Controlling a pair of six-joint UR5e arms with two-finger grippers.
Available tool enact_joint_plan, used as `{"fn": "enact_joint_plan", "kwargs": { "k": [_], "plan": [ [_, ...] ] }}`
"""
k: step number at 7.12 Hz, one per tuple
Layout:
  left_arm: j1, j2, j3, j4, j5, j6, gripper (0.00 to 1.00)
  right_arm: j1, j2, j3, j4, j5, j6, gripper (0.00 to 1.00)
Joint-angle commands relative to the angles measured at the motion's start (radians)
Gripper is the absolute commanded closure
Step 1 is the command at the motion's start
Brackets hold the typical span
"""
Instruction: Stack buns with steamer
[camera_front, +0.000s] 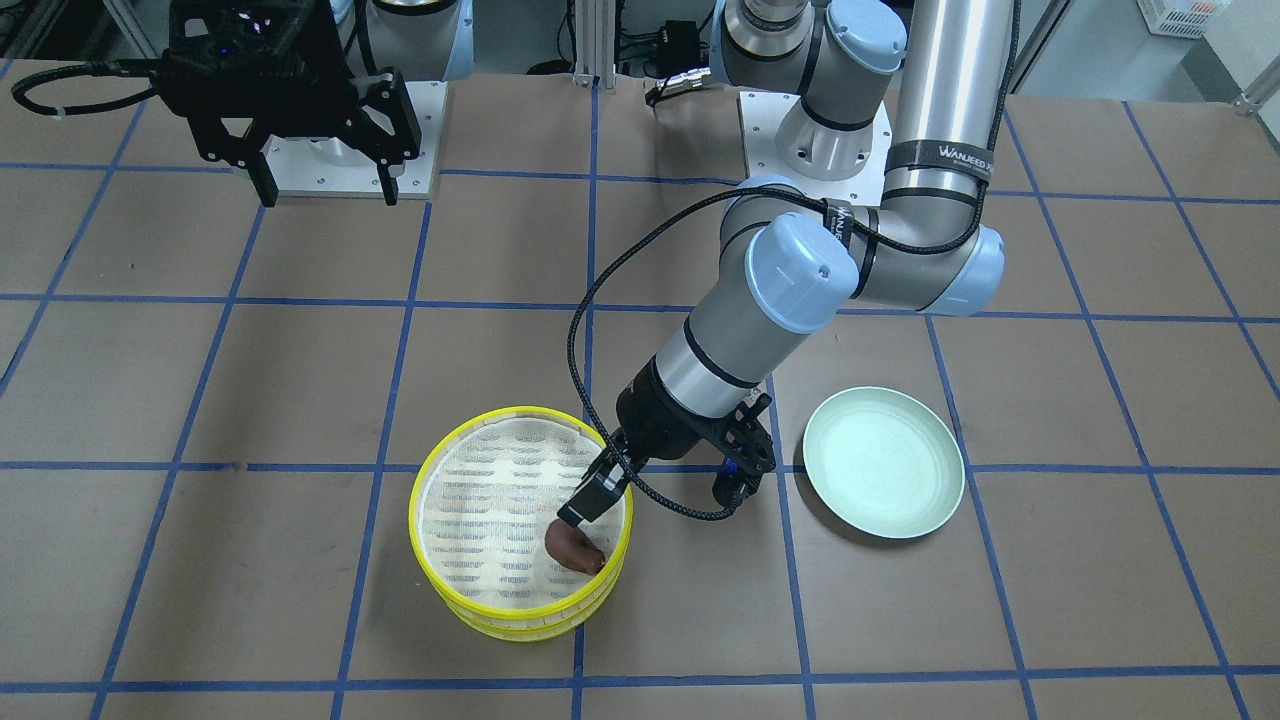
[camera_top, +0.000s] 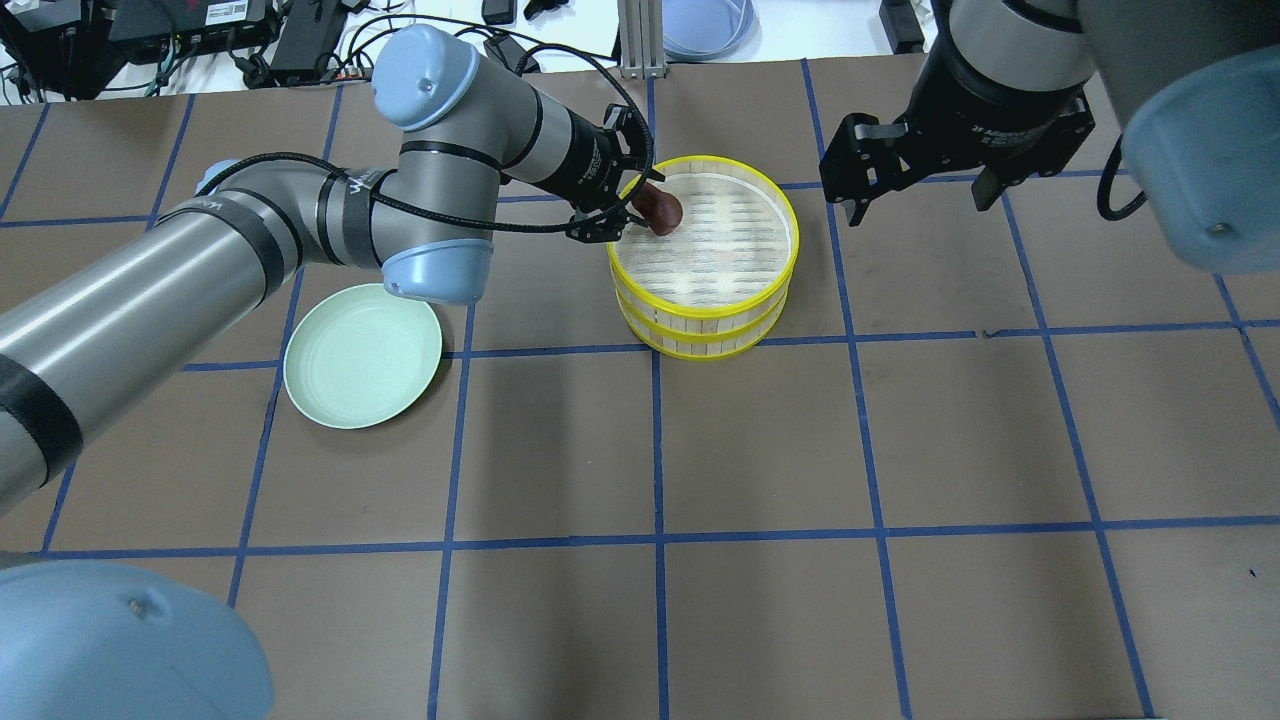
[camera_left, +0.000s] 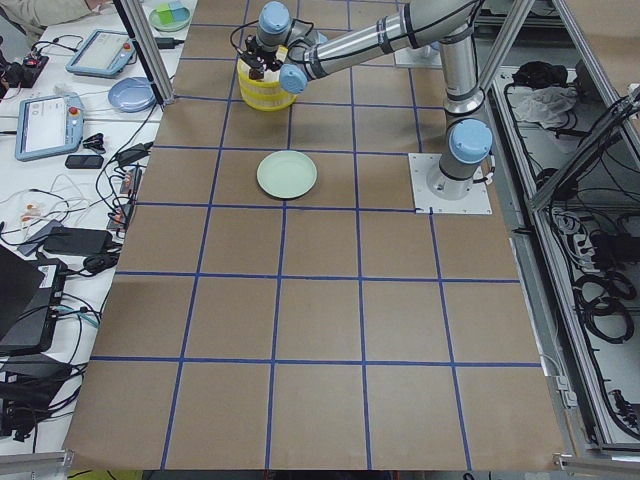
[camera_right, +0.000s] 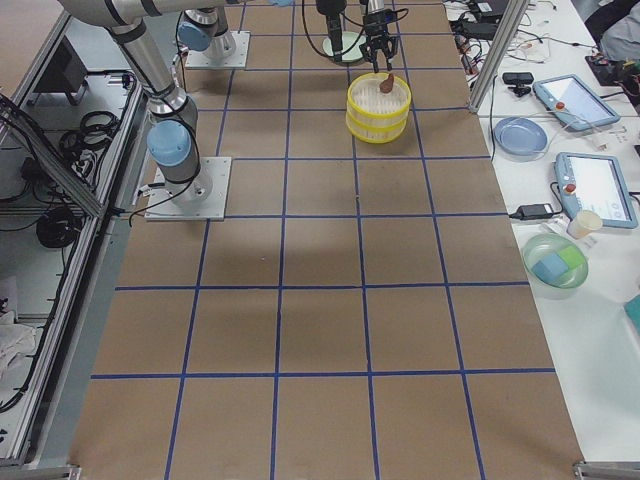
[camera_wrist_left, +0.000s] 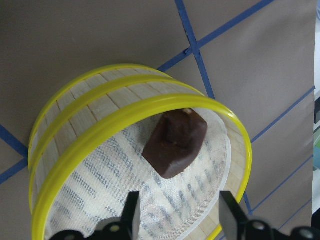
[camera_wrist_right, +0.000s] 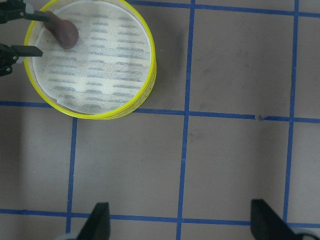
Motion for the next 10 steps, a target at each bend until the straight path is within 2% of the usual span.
{"fn": "enact_joint_plan", "kwargs": {
  "k": [1,2,3,5,7,8,9,10],
  "plan": [
    [0.002,0.022,0.015,0.003,-0.006,0.030,0.00,-0.001,0.006,-0.002,0.001,0.004,-0.041,0.00],
    [0.017,0.041,0.026,0.001,0.002,0.112,0.00,0.001,0.004,-0.002,0.001,0.006,-0.045,0.00],
    [0.058,0.054,0.028,-0.019,0.006,0.297,0.00,0.001,0.009,-0.002,0.000,0.006,-0.045,0.00],
    [0.173,0.109,0.029,-0.170,0.026,0.714,0.00,0.005,0.004,-0.002,0.000,0.004,-0.045,0.00],
    [0.254,0.175,0.063,-0.447,0.264,1.124,0.00,0.006,0.006,-0.002,0.000,0.004,-0.045,0.00],
    [0.285,0.209,0.086,-0.561,0.348,1.220,0.00,0.006,0.001,-0.002,-0.002,0.001,-0.045,0.00],
    [0.314,0.243,0.100,-0.671,0.394,1.266,0.00,0.006,0.002,-0.002,-0.005,0.004,-0.045,0.00],
    [0.331,0.281,0.101,-0.731,0.389,1.312,0.00,0.006,0.004,-0.002,-0.010,0.003,-0.045,0.00]
  ]
}}
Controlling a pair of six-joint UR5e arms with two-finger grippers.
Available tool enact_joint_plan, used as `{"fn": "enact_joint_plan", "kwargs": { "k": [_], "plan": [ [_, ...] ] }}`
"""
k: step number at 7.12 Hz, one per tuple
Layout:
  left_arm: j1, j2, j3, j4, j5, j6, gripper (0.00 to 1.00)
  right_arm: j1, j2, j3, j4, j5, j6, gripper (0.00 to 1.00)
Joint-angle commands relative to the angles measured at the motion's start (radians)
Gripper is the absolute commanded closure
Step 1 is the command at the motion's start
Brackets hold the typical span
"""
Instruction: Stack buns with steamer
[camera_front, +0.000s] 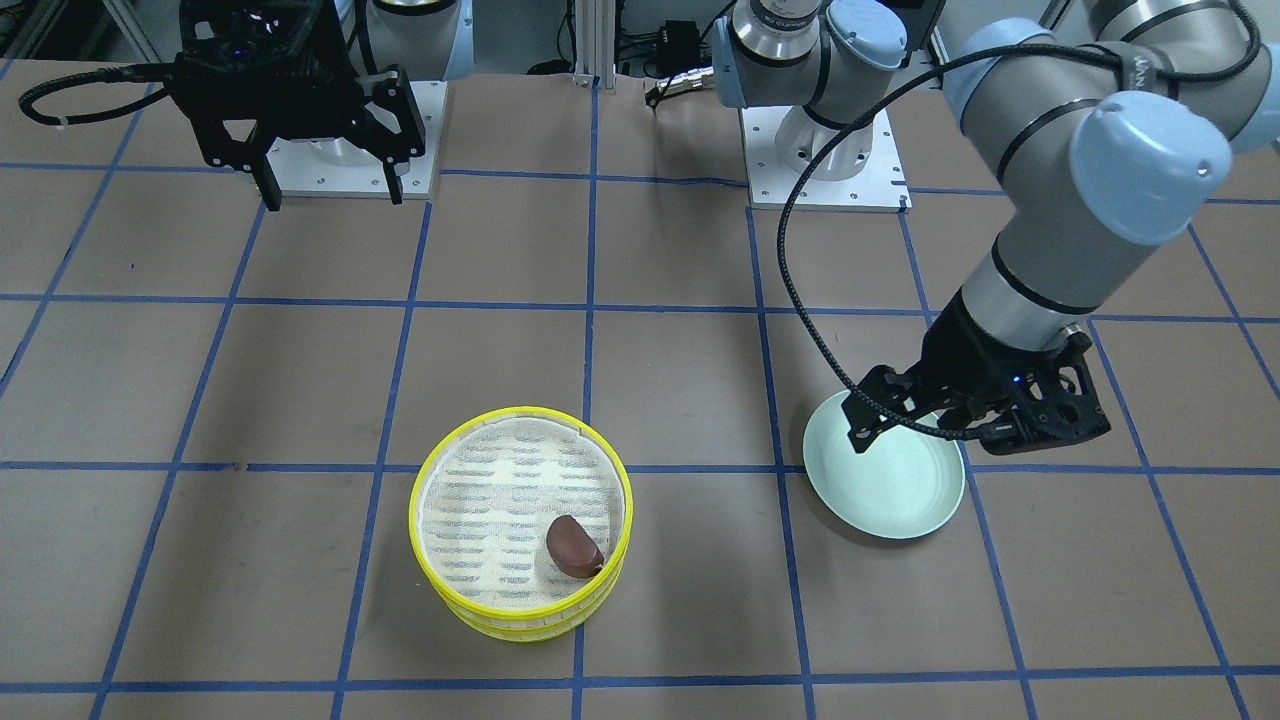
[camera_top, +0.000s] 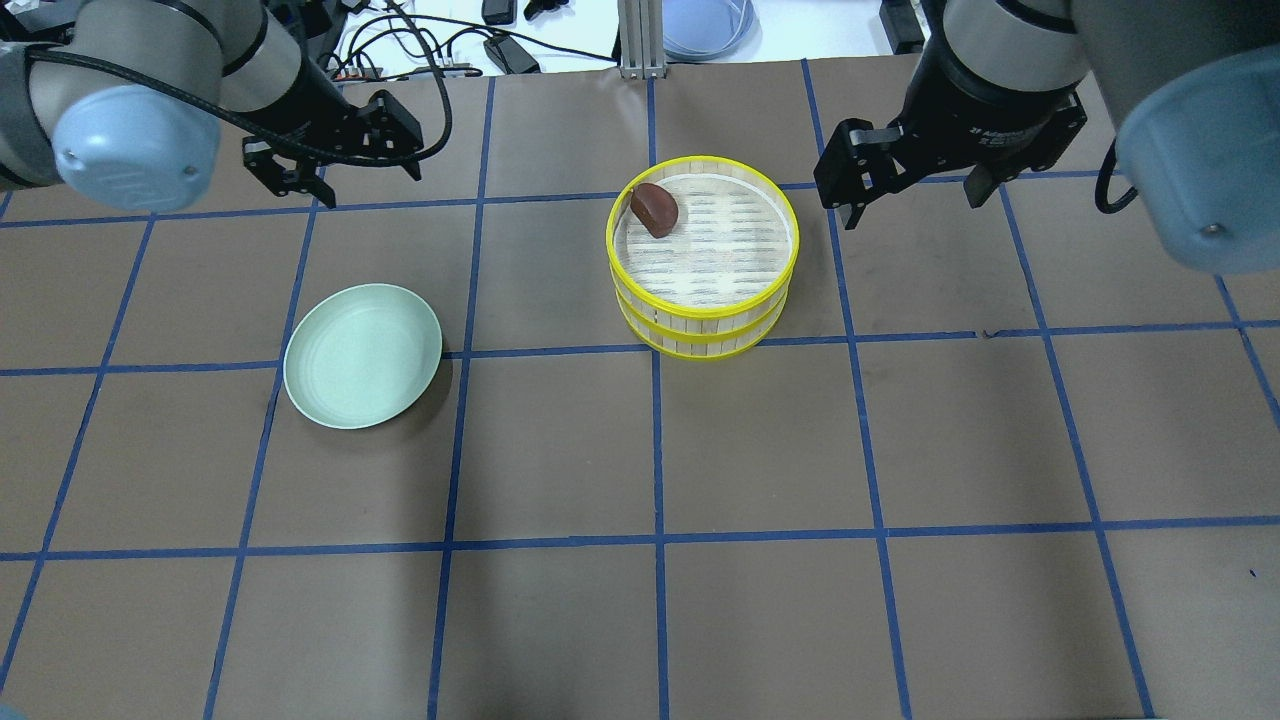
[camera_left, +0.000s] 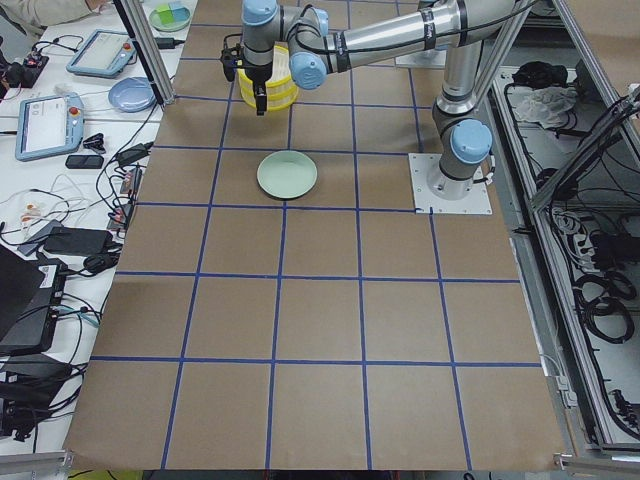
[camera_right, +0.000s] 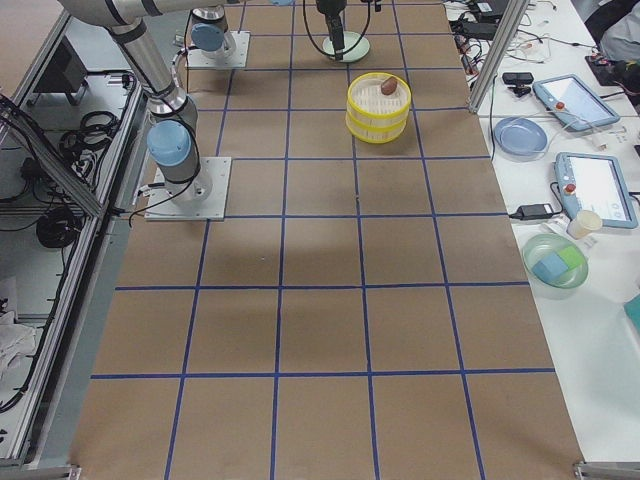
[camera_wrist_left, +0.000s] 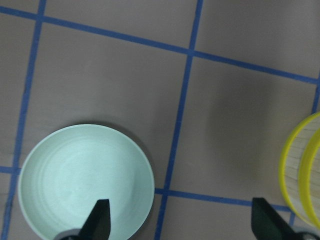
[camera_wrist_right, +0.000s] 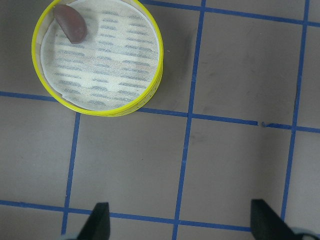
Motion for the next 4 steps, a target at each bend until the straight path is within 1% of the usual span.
{"fn": "enact_joint_plan", "kwargs": {
  "k": [1,3,4],
  "plan": [
    [0.036,0.087,0.010,-0.146,0.030,0.089,0.00,0.002,-0.003,0.000,-0.005,0.003,0.000,0.00],
    [0.034,0.159,0.012,-0.174,0.026,0.105,0.00,0.000,0.003,0.000,-0.009,0.001,0.000,0.00],
    [0.037,0.178,0.012,-0.194,0.029,0.107,0.00,0.002,0.003,0.000,-0.008,0.001,0.000,0.00]
  ]
}}
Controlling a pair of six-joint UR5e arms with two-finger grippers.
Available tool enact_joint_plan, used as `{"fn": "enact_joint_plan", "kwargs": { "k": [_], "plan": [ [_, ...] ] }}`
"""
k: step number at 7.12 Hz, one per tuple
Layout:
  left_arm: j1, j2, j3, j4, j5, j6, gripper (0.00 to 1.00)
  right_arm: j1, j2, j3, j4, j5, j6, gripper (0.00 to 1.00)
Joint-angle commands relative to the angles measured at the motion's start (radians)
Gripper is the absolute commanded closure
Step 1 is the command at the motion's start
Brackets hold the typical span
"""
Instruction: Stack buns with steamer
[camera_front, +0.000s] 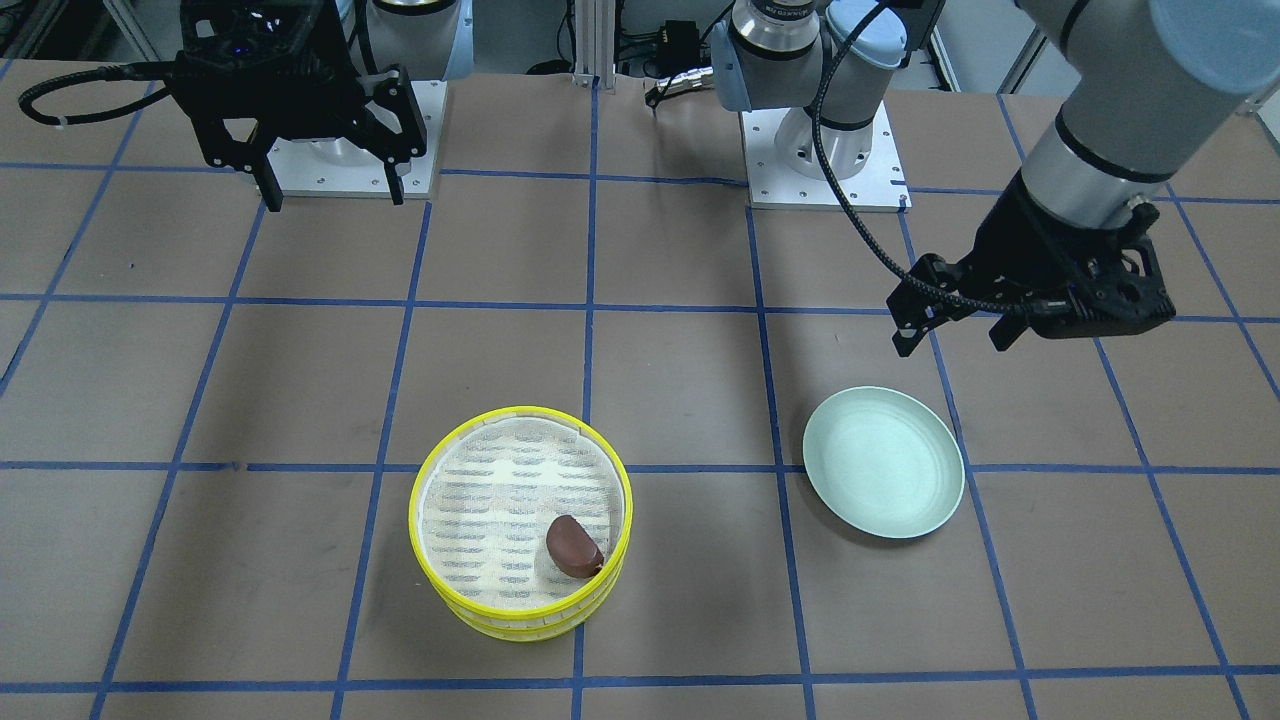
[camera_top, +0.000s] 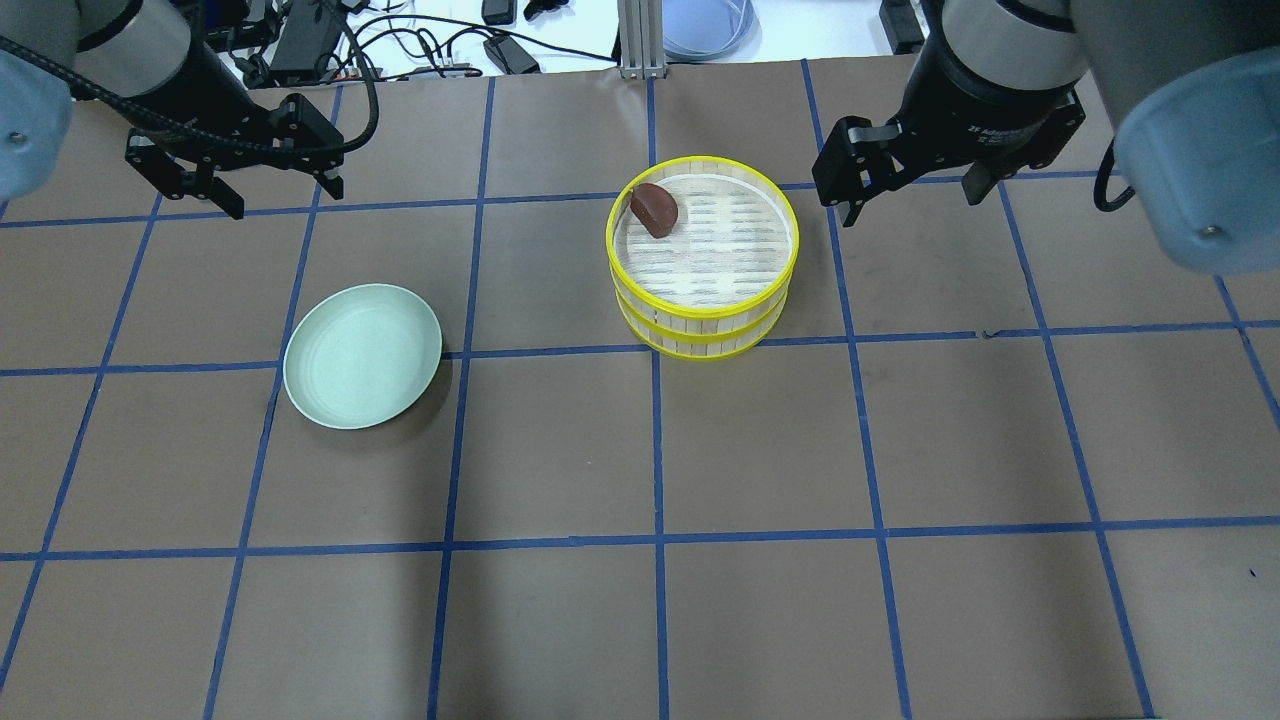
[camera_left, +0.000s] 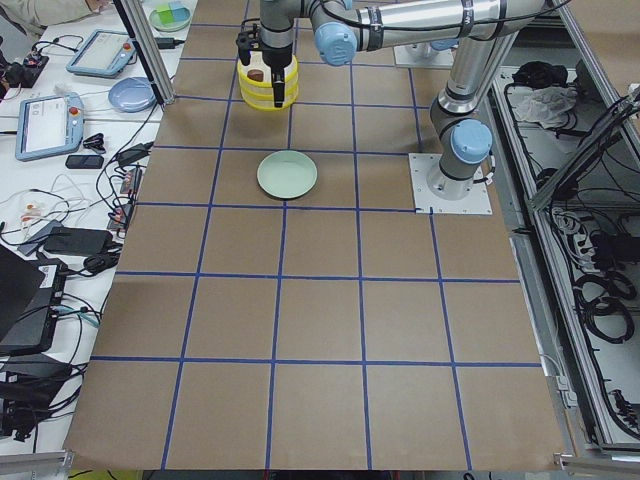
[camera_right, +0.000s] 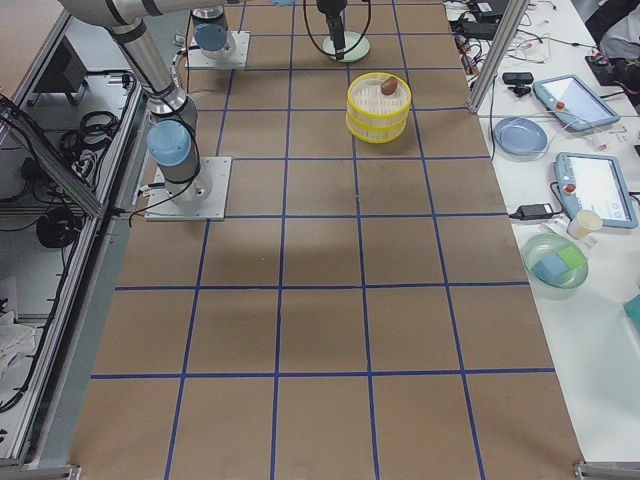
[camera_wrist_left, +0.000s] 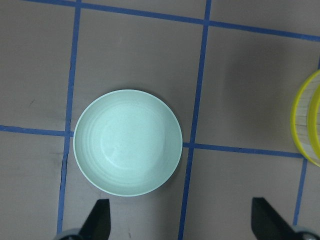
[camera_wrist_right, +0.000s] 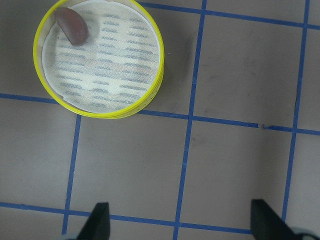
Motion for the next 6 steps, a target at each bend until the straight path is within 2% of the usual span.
{"fn": "enact_joint_plan", "kwargs": {
  "k": [1,5,6],
  "plan": [
    [0.002,0.036,-0.004,-0.026,0.004,0.009,0.00,-0.001,0.002,0.000,-0.002,0.000,0.000,0.00],
    [-0.012,0.081,-0.011,-0.094,0.015,0.055,0.00,-0.001,0.005,0.000,-0.020,-0.002,0.000,0.00],
    [-0.015,0.086,-0.014,-0.111,0.045,0.082,0.00,-0.001,0.005,0.002,-0.019,-0.002,0.000,0.00]
  ]
}}
